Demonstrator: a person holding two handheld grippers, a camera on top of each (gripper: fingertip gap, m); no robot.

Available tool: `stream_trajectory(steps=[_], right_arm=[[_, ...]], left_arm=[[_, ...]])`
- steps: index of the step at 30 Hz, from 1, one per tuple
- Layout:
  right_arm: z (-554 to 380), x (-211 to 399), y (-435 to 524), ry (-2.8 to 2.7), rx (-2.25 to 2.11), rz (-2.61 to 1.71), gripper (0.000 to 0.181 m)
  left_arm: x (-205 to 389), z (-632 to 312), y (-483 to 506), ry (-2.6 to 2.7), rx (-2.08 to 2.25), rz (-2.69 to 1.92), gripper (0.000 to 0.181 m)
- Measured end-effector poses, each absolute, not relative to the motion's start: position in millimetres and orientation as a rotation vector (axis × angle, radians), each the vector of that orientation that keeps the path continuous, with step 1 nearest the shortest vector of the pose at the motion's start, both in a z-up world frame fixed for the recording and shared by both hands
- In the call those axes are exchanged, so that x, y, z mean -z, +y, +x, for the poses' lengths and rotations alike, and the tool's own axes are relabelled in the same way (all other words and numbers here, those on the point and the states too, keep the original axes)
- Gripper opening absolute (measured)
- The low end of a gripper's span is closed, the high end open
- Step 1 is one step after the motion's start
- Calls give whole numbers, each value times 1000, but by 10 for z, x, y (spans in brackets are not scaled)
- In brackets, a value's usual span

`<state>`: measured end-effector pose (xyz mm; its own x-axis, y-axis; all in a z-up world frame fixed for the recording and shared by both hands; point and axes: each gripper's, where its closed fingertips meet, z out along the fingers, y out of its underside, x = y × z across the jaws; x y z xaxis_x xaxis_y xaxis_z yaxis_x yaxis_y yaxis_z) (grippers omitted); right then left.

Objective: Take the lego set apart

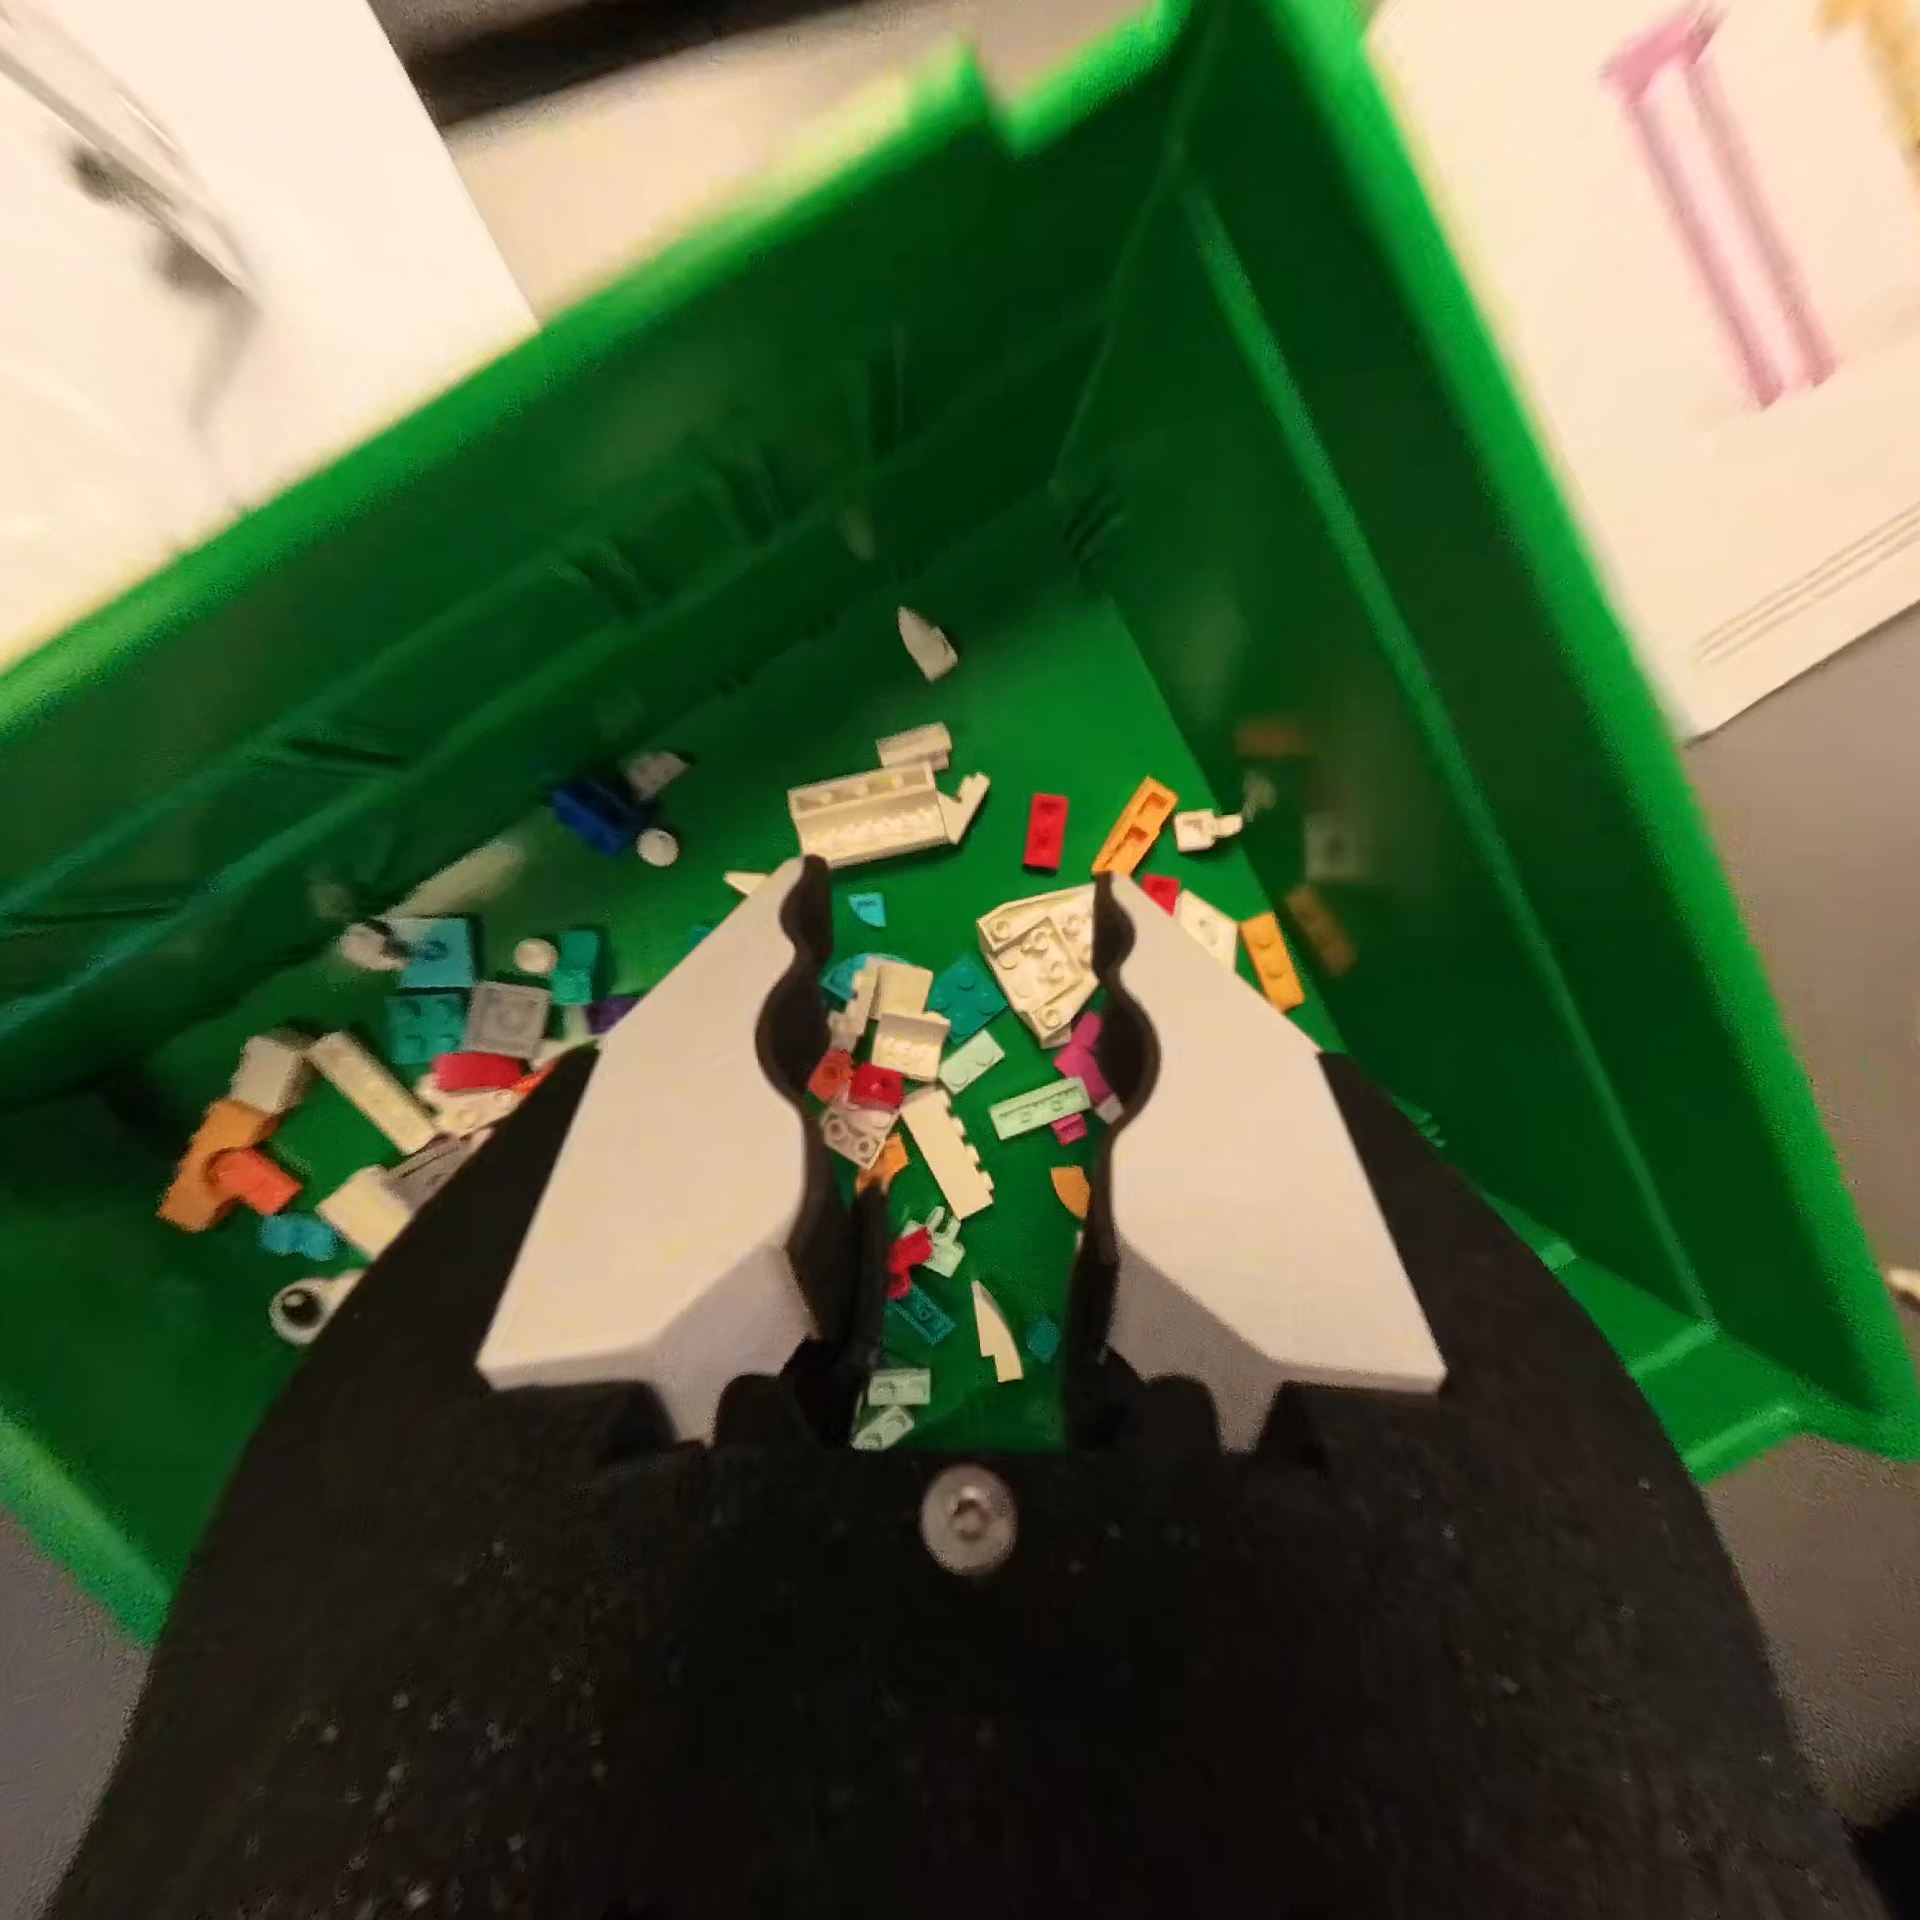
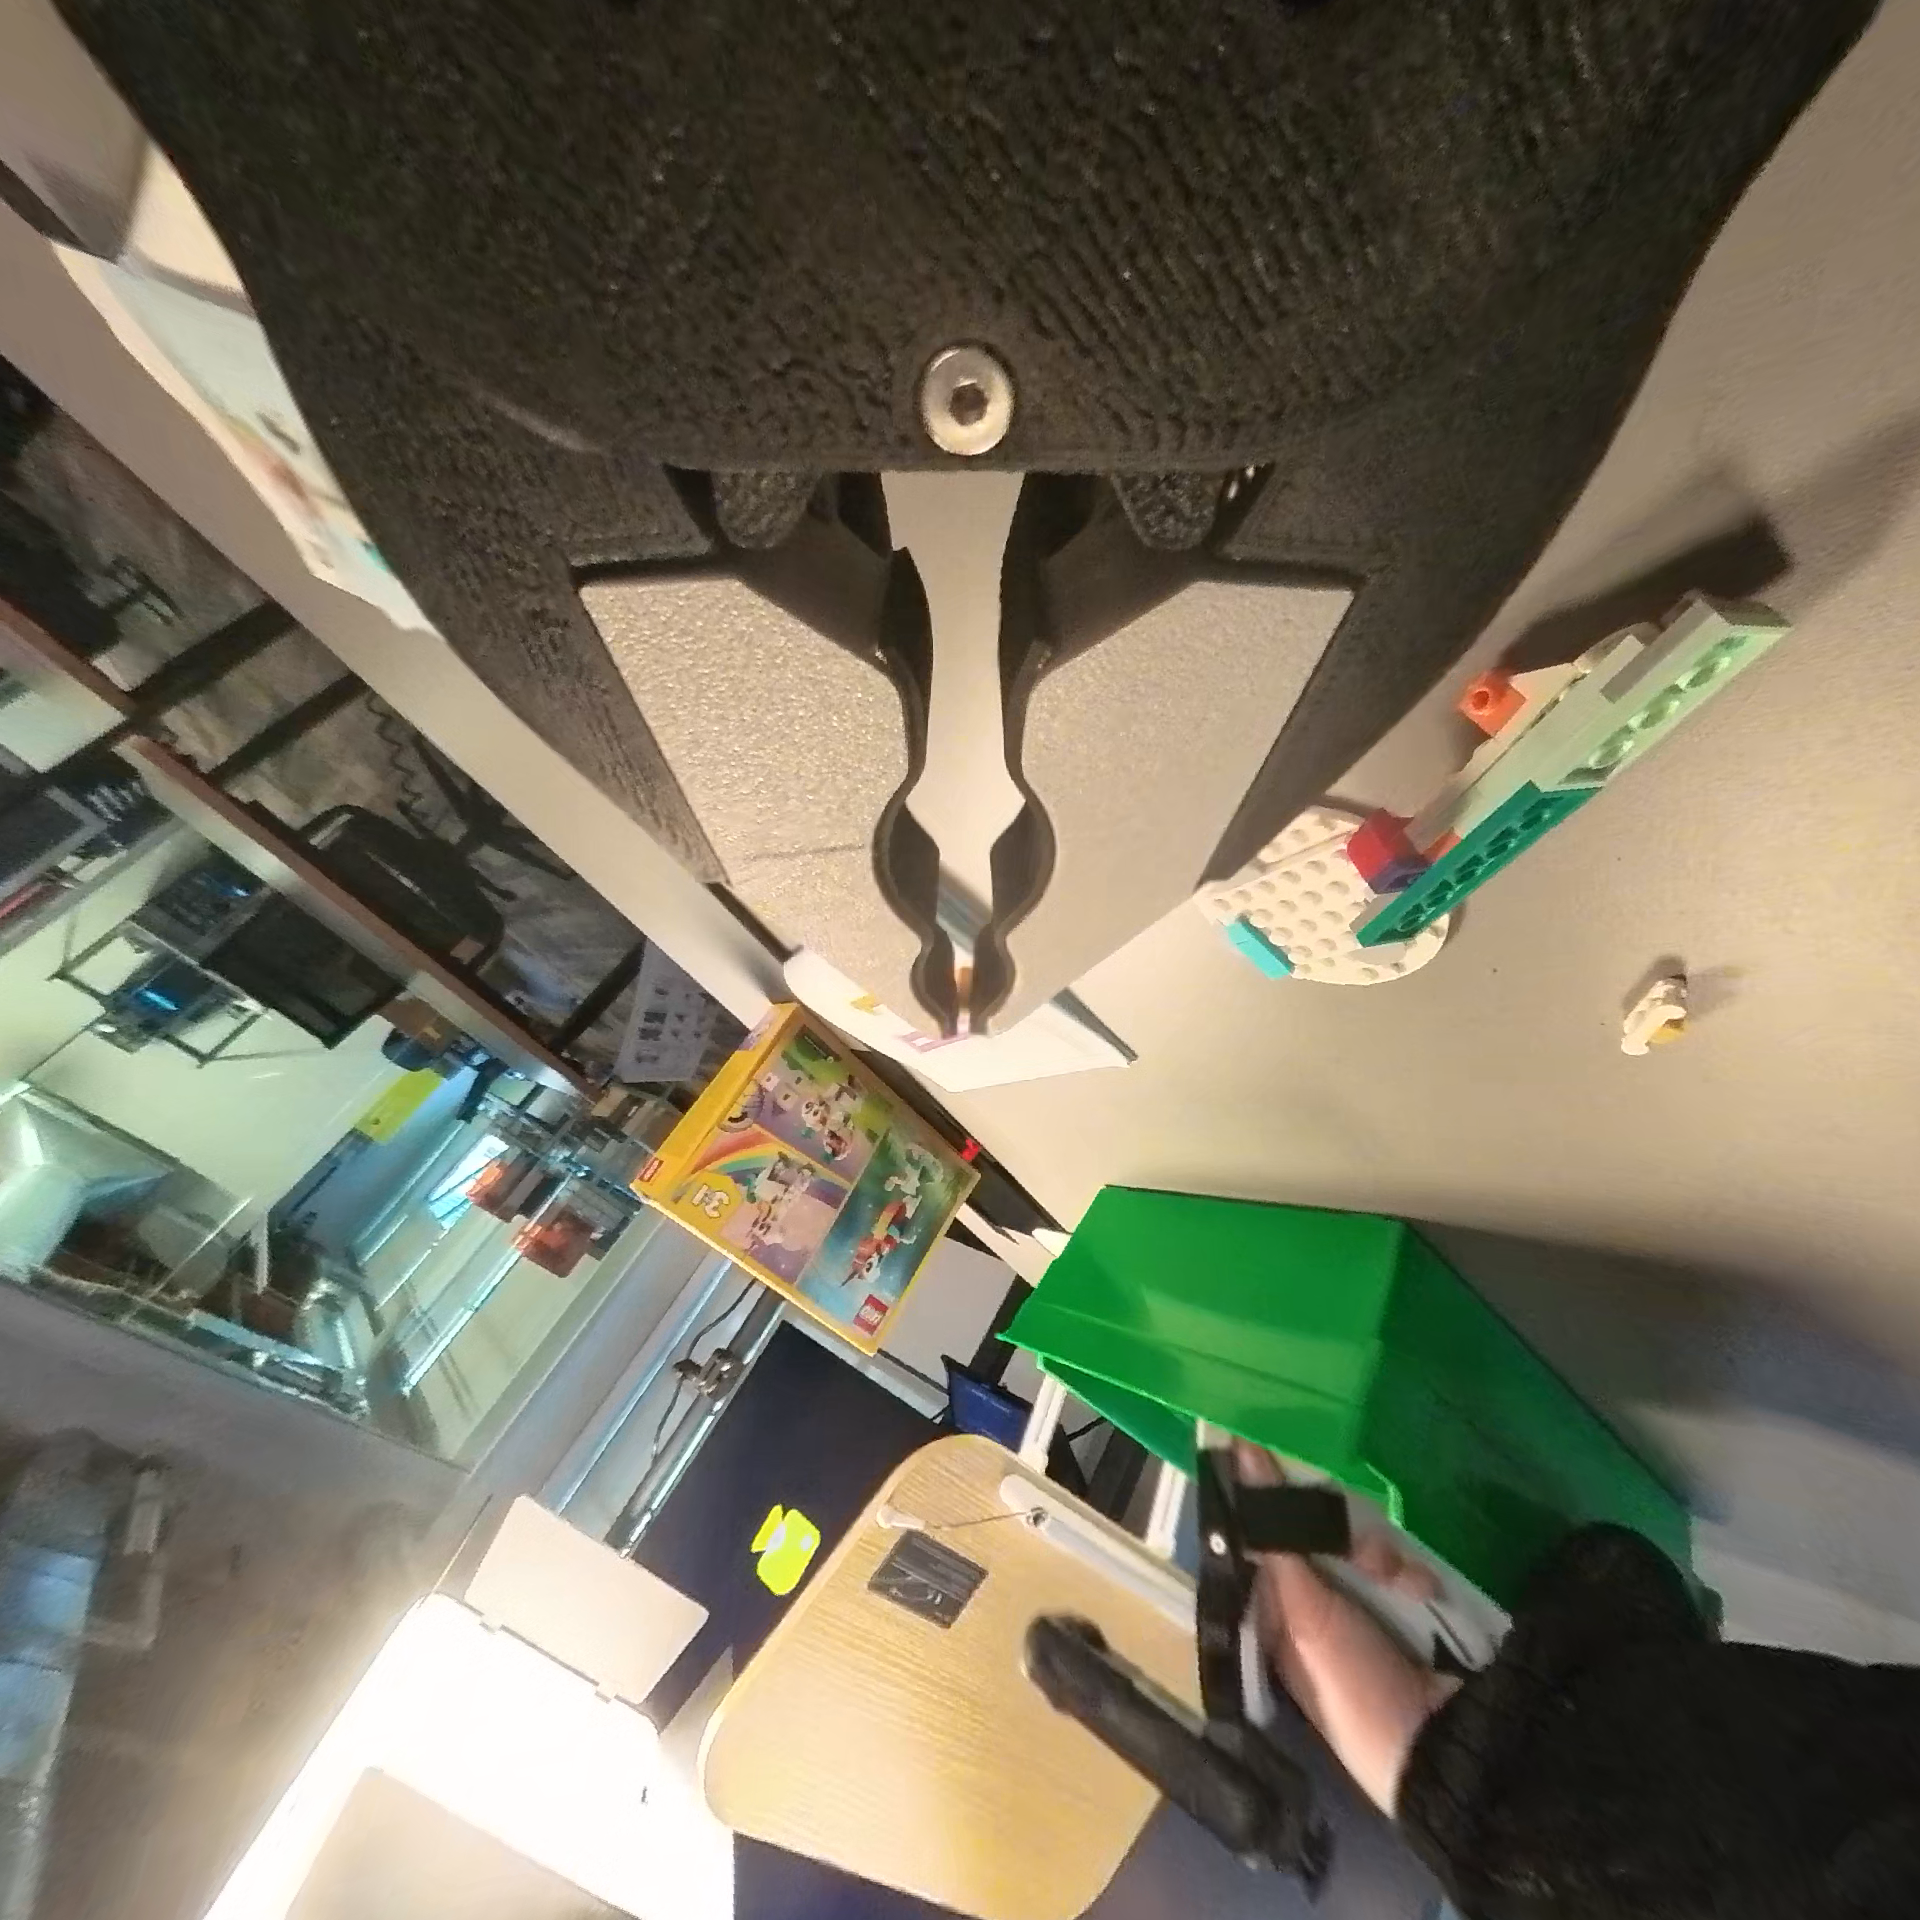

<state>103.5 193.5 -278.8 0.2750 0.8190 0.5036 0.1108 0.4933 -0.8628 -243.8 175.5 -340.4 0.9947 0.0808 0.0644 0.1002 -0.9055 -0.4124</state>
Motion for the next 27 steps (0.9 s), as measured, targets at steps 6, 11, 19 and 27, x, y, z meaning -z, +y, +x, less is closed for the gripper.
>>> stream_trajectory(steps=[6, 11, 19, 27], right_arm=[[1105, 2583, 1845, -1160, -494, -803, 1], [1090, 2486, 1579, -1169, -581, -683, 1], [1056, 2465, 1328, -1221, -799, -653, 1], [995, 2461, 1140, -1272, -1013, -694, 0]], left_arm=[[1992, -916, 1651, 263, 439, -2008, 47], [1871, 467, 1213, 531, 958, -1776, 42], [2572, 1088, 1310, 440, 1494, -1845, 44], [2491, 1173, 1179, 333, 1946, -1659, 7]])
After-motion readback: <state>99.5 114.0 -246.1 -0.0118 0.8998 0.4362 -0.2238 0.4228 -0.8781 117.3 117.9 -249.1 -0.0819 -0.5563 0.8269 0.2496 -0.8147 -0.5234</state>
